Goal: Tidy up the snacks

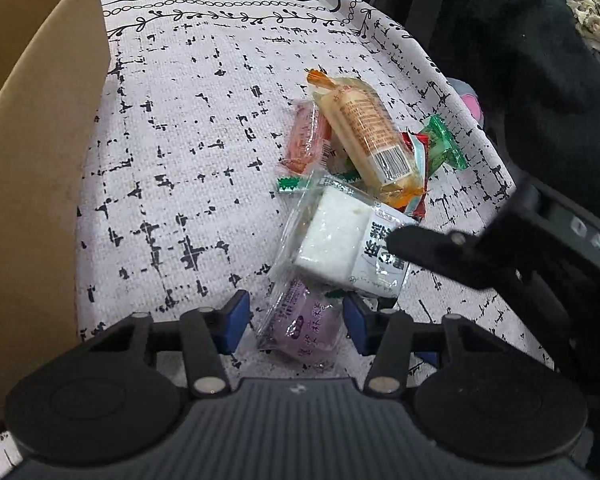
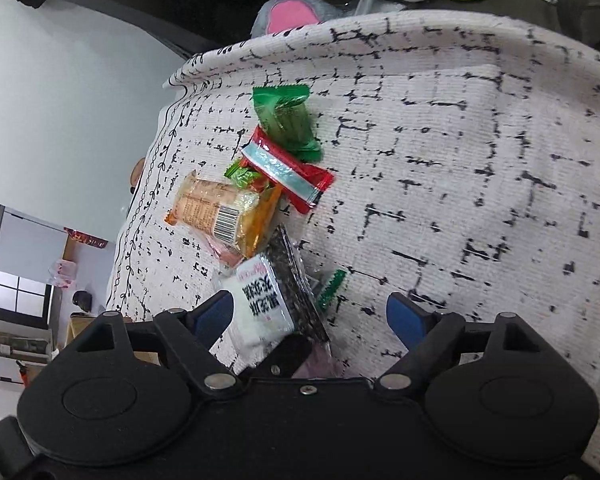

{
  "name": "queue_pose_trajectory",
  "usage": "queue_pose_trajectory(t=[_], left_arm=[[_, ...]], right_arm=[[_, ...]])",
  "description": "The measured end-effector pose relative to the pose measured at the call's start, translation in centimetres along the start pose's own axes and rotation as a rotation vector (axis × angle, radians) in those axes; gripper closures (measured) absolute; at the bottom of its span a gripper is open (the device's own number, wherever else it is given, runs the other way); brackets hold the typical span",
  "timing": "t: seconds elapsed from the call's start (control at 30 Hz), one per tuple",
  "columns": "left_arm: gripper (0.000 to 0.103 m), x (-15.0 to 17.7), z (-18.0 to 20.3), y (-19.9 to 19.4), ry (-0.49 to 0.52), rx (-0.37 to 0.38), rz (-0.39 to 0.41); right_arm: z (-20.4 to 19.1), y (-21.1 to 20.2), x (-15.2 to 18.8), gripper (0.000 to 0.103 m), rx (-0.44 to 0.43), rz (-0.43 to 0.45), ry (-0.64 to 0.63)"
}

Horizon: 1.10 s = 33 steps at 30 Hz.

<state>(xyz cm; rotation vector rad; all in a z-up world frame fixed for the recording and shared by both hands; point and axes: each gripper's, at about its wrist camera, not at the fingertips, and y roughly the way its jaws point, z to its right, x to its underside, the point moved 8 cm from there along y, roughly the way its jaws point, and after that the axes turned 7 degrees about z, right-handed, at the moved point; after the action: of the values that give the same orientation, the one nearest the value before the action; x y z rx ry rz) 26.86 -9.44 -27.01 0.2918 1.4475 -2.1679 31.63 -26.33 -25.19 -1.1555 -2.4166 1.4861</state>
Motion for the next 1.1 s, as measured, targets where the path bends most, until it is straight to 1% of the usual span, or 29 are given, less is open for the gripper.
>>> queue_pose_trajectory(t=[0.07, 0.17, 0.2, 0.23, 0.27, 0.3, 0.33, 0.37, 0.4, 0.43, 0.53, 0.57, 0.63, 0.87, 1.1], left_arm=[[0.062, 0.0, -0.2, 0.0, -0.005, 0.000, -0.001], [0.068, -0.1, -0.4, 0.0, -0.017, 0.012, -0.007], [0.069, -0.1, -0.5, 0.0, -0.021, 0.016, -0.008], [0.070, 0.0, -0.5, 0.0, -0.019, 0.017, -0.007], [0.071, 0.0, -0.5, 0.0, -0.018, 0.017, -0.006], [0.072, 0.0, -0.5, -0.1, -0.020, 0.018, -0.005], [0.073, 0.0, -0.4, -0.2, -0.022, 0.018, -0.007], [0.075, 0.1, -0.4, -0.3, -0.024, 0.019, -0.009], [0.075, 0.1, -0.4, -0.5, -0.028, 0.021, -0.008], [0.077, 0.1, -0.5, -0.6, -0.030, 0.021, -0.009], [0.080, 0.1, -0.7, -1.4, -0.037, 0.015, -0.003], [0.089, 0.0, -0.7, -1.7, -0.037, 0.014, 0.001], [0.091, 0.0, -0.8, -2.2, -0.047, 0.015, 0.002], [0.096, -0.6, -0.6, -4.4, -0.030, 0.007, 0.042], [0.097, -1.1, -0.4, -6.3, -0.015, -0.002, 0.073]], right_arm=[[0.0, 0.4, 0.1, 0.021, 0.003, -0.004, 0.009], [0.1, 0.9, 0.5, 0.036, 0.001, -0.019, 0.009], [0.1, 1.0, 0.6, 0.046, -0.010, -0.024, 0.012], [-0.1, 1.0, 0.7, 0.059, -0.030, -0.027, 0.018], [-0.3, 0.9, 0.8, 0.067, -0.053, -0.031, 0.019], [-0.8, 0.8, 0.9, 0.070, -0.078, -0.036, 0.009], [-1.1, 0.6, 0.9, 0.077, -0.083, -0.036, -0.003], [-1.2, 0.4, 1.0, 0.080, -0.094, -0.032, -0.010], [-1.4, 0.4, 0.9, 0.088, -0.104, -0.028, -0.012], [-1.4, 0.2, 0.9, 0.091, -0.114, -0.029, -0.013], [-1.8, -0.6, 0.8, 0.095, -0.141, -0.012, -0.013], [-2.0, -0.9, 0.7, 0.095, -0.152, -0.004, -0.018], [-2.4, -1.5, 0.4, 0.097, -0.170, 0.015, -0.029], [-2.7, -3.5, -0.1, 0.098, -0.206, 0.056, -0.038], [-3.2, -5.1, -1.2, 0.098, -0.251, 0.105, -0.027]])
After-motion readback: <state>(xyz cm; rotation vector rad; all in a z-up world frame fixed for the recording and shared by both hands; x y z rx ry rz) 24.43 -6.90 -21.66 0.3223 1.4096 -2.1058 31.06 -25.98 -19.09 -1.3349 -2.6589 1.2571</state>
